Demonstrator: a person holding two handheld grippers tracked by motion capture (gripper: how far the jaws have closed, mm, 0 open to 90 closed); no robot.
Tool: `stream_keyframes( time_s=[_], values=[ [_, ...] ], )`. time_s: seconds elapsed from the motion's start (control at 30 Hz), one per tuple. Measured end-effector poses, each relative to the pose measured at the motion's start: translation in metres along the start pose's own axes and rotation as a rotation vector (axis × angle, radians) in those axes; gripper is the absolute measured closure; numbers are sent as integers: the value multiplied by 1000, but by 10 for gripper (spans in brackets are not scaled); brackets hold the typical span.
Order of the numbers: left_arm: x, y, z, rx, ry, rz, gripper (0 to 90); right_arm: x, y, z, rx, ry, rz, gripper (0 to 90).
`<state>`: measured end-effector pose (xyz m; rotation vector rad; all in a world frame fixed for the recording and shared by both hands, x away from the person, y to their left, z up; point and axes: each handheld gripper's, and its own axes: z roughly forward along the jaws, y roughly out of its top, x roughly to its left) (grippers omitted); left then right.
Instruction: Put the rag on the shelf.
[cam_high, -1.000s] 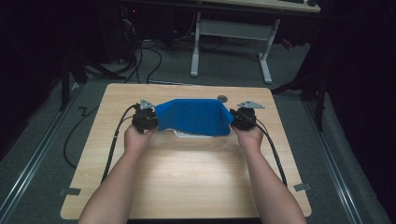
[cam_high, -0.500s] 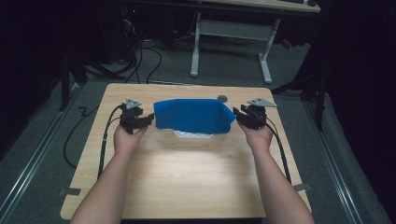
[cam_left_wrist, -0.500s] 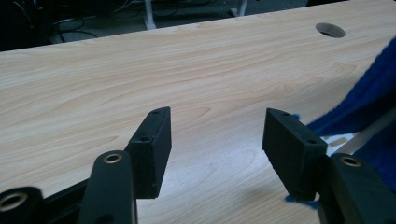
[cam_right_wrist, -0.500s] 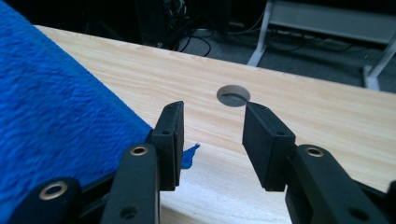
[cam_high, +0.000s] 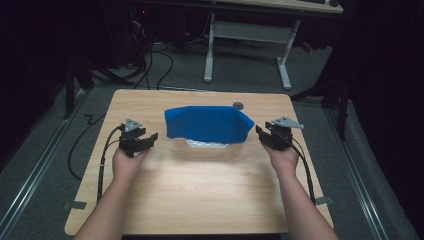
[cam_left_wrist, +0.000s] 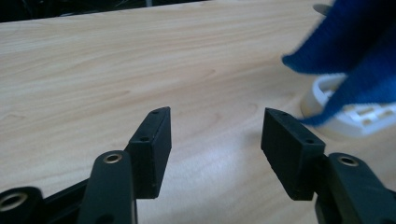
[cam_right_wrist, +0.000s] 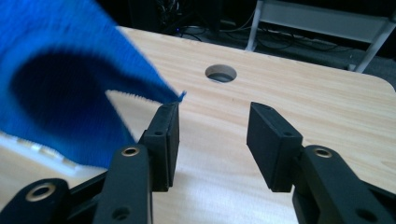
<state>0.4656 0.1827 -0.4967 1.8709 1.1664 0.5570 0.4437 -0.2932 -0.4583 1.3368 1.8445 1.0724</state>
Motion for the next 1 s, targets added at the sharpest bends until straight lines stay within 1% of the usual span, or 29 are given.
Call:
stream_keyframes(
  time_s=[0.03,0.1,0.2,0.23,0.27,0.3,0.33,0.37,0.43,0.47,0.5,0.53,0.57,0.6,0.63,0.67,0.7,0.77,0.83,0.87,0.9,0.93,1.0],
  values=[
    [-1,-4,-2,3,2,7,440,1,-4,-3,-15,4,-5,540],
    [-4,-12,-6,9,-8,4,442,2,-12,-9,-21,-2,-11,526],
    [-11,-23,-15,9,-28,3,446,5,-22,-17,7,-6,-36,485],
    [-15,-27,-20,13,-40,7,446,7,-27,-21,-11,-2,-46,482],
    [-18,-30,-22,10,-44,12,446,9,-32,-27,-29,-10,-54,472],
    [-23,-36,-28,13,-50,24,446,11,-35,-30,-29,-15,-54,465],
    [-25,-38,-31,15,-55,24,445,14,-43,-37,-42,-13,-60,462],
    [-28,-41,-35,11,-61,25,445,16,-47,-40,-45,-15,-63,460],
    [-34,-50,-45,-1,-72,20,449,19,-56,-48,-51,-15,-60,458],
    [-38,-55,-50,0,-70,22,452,21,-62,-53,-56,-16,-57,454],
    [-42,-61,-55,-4,-70,25,452,23,-69,-58,-64,-18,-56,456],
    [-47,-68,-61,-12,-69,28,452,25,-75,-63,-59,-14,-50,457],
    [-54,-74,-66,-6,-67,41,452,27,-78,-66,-37,0,-51,454],
    [-61,-75,-71,11,-66,47,449,30,-81,-72,-12,7,-62,448],
    [-66,-77,-75,12,-70,53,446,31,-86,-79,-18,7,-60,449],
    [-72,-79,-80,1,-79,55,448,32,-89,-85,-25,14,-47,448],
    [-79,-82,-86,-11,-97,54,451,34,-93,-92,-20,26,-41,448],
    [-86,-84,-87,-9,-126,65,451,39,-101,-103,-20,28,-70,457],
    [-89,-84,-81,18,-134,93,437,41,-104,-106,-13,23,-99,458],
    [-90,-84,-78,33,-134,99,422,41,-104,-104,-9,17,-104,457],
    [-89,-84,-75,45,-140,95,417,41,-104,-103,-7,10,-101,456],
    [-88,-85,-72,57,-150,88,417,40,-104,-101,-4,11,-87,456],
    [-87,-86,-71,65,-157,79,420,39,-105,-97,10,14,-70,455]
  ],
)
